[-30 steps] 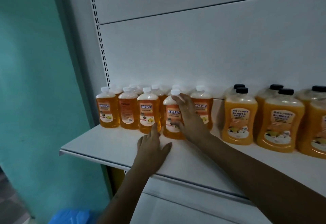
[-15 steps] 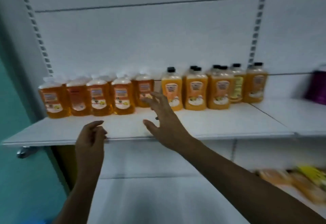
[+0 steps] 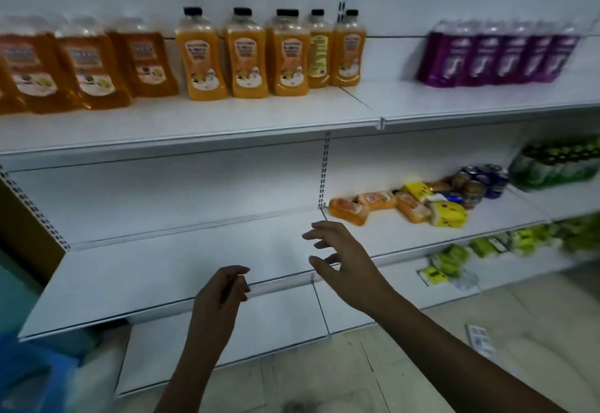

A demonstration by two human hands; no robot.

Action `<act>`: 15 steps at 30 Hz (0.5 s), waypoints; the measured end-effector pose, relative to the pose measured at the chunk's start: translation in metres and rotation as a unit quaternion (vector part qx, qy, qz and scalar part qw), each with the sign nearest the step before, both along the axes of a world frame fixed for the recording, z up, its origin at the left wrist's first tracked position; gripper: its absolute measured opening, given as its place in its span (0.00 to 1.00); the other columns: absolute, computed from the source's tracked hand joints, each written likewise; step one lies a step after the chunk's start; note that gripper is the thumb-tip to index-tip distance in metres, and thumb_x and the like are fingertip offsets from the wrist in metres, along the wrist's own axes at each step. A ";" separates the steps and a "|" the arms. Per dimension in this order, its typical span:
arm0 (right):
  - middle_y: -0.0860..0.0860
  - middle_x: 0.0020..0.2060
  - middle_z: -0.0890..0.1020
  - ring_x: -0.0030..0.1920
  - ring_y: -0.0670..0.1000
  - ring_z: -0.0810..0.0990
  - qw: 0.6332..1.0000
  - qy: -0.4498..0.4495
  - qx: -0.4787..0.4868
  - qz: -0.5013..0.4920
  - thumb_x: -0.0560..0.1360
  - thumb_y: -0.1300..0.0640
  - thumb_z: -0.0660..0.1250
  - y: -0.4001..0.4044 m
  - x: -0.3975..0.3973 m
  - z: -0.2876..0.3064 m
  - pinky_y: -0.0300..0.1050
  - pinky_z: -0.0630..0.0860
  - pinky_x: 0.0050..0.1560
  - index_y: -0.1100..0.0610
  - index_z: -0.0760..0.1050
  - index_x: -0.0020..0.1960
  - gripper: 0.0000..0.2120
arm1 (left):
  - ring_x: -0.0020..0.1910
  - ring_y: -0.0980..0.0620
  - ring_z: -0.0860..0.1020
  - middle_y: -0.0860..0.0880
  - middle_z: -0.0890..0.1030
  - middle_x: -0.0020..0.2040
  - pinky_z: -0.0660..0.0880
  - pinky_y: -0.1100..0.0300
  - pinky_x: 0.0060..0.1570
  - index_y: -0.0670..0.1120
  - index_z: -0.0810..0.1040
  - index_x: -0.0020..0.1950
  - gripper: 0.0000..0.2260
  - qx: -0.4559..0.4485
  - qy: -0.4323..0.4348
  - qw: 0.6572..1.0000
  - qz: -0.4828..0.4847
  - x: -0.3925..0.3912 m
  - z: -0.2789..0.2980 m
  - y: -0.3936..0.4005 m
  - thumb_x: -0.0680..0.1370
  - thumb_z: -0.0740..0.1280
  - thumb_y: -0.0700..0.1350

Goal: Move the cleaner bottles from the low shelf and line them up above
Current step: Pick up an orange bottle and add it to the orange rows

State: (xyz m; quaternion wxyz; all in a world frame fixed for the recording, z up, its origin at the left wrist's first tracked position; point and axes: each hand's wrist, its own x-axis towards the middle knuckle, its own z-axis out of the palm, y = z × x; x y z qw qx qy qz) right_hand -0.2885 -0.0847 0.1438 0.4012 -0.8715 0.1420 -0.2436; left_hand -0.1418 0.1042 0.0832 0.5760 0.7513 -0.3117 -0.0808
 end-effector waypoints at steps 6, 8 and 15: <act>0.44 0.63 0.72 0.57 0.44 0.77 0.991 0.030 0.067 -0.110 0.77 0.61 0.67 -0.047 -0.071 -0.039 0.32 0.76 0.46 0.49 0.75 0.61 0.14 | 0.38 0.54 0.81 0.50 0.83 0.41 0.79 0.58 0.42 0.52 0.79 0.53 0.10 0.017 0.059 0.995 -0.080 -0.031 -0.018 -0.058 0.80 0.63 0.38; 0.45 0.62 0.74 0.56 0.43 0.78 0.985 0.037 0.090 -0.146 0.77 0.61 0.67 -0.065 -0.090 -0.056 0.35 0.78 0.45 0.49 0.75 0.61 0.14 | 0.39 0.55 0.81 0.49 0.82 0.42 0.79 0.58 0.42 0.51 0.79 0.53 0.09 0.021 0.076 0.992 -0.099 -0.035 -0.028 -0.085 0.80 0.63 0.38; 0.47 0.59 0.76 0.55 0.47 0.79 0.967 0.072 0.154 -0.191 0.77 0.59 0.68 -0.179 -0.091 -0.117 0.34 0.76 0.45 0.50 0.76 0.60 0.12 | 0.46 0.51 0.82 0.48 0.82 0.50 0.79 0.54 0.47 0.53 0.76 0.54 0.09 0.081 0.169 0.973 -0.136 -0.037 -0.068 -0.195 0.80 0.64 0.39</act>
